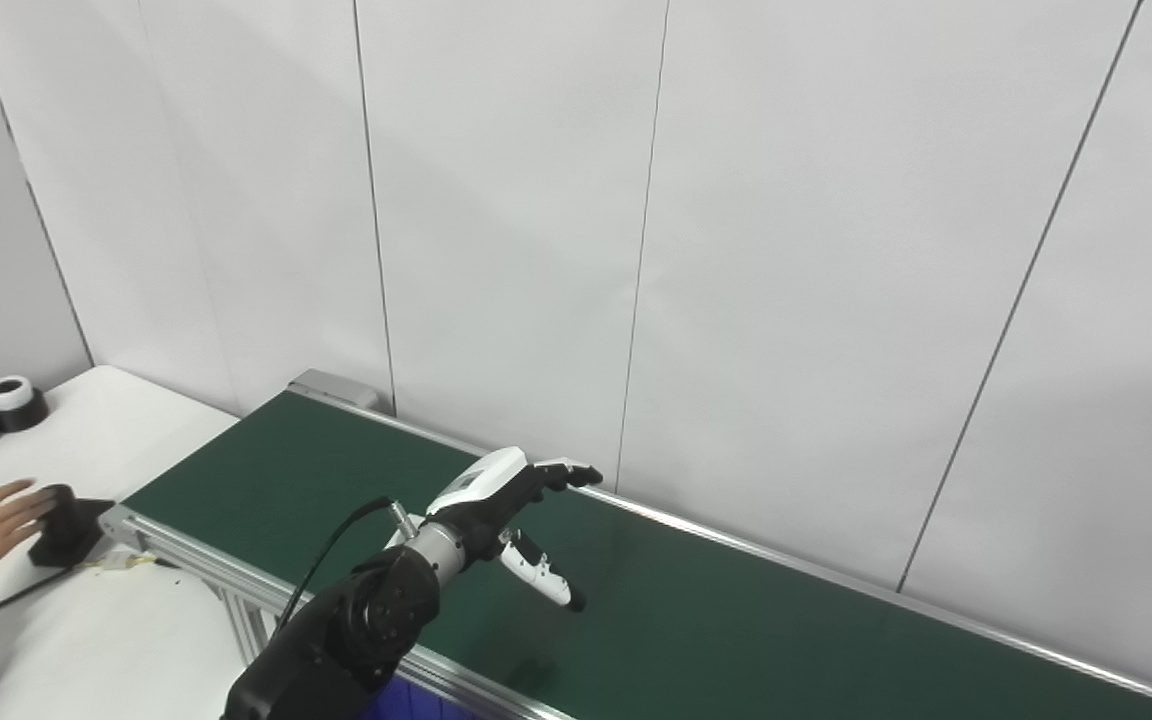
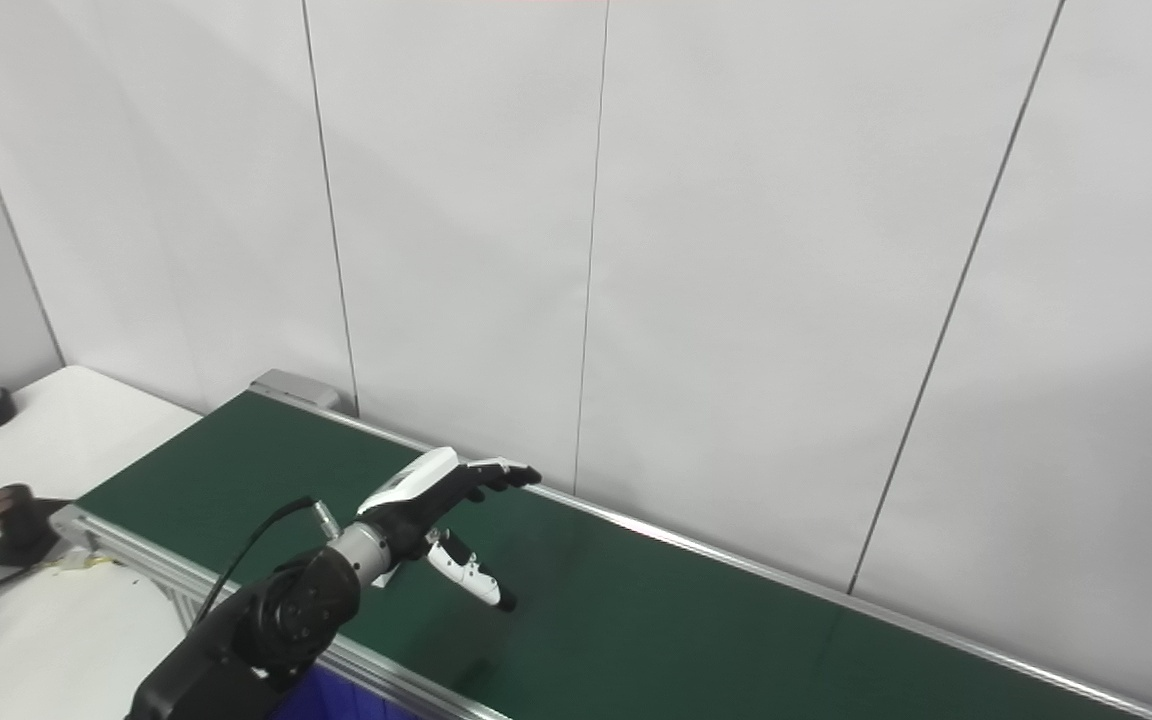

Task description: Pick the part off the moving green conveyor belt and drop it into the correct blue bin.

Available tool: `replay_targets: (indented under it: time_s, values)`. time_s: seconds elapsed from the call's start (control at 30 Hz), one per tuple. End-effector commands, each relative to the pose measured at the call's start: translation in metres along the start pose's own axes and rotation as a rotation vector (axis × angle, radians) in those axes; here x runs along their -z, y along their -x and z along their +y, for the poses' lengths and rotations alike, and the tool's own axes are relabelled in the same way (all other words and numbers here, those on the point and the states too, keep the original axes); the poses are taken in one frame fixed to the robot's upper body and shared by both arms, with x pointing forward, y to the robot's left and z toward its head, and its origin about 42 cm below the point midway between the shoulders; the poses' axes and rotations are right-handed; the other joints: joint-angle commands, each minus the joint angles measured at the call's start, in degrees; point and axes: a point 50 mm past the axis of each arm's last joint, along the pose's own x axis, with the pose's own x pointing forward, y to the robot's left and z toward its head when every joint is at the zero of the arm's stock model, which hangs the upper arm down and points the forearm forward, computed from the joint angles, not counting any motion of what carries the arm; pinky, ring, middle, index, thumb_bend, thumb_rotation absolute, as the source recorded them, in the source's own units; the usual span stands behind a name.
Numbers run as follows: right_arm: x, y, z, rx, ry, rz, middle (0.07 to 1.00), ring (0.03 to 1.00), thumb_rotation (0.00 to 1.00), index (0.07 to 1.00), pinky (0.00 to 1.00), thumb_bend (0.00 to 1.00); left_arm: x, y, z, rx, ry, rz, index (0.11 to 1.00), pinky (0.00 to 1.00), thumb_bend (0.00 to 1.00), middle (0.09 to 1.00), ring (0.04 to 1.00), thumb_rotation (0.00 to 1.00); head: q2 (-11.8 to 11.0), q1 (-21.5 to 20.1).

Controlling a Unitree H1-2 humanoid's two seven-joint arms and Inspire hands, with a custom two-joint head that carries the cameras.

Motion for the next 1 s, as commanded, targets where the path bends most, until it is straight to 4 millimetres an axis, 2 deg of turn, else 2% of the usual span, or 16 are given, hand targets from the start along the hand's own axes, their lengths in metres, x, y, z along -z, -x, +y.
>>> replay_targets:
  time_s: [0.0,0.17,0.37,0.6,0.97]
  values:
    - [-0.011,-0.006,0.003,-0.001,0.003,-0.058,0.915,0.912,0.73,0.98,0.93,0.56,-0.009,-0.012,0.03,-0.052,-0.121,-0.049,0.85,0.85,0.85,0.881,0.889,0.05,0.07,-0.03]
    - [-0.012,-0.006,0.003,0.001,0.004,-0.063,0.913,0.909,0.73,0.979,0.92,0.55,-0.001,-0.02,0.033,0.004,-0.22,-0.031,0.836,0.86,0.87,0.883,0.885,0.0,0.16,-0.07]
    - [-0.012,-0.006,0.003,0.0,-0.002,-0.066,0.913,0.908,0.72,0.978,0.93,0.56,0.011,-0.027,0.039,0.049,-0.308,-0.002,0.836,0.89,0.9,0.88,0.89,0.0,0.27,0.0]
    - [-0.013,-0.005,0.003,-0.003,-0.007,-0.065,0.914,0.912,0.72,0.979,0.94,0.56,0.03,-0.029,0.043,0.083,-0.381,0.042,0.839,0.93,0.92,0.888,0.908,0.0,0.54,-0.03]
    - [-0.016,-0.003,0.004,0.0,-0.005,-0.066,0.914,0.908,0.73,0.979,0.93,0.55,0.048,-0.025,0.043,0.136,-0.45,0.069,0.843,0.93,0.93,0.883,0.903,0.0,0.94,-0.04]
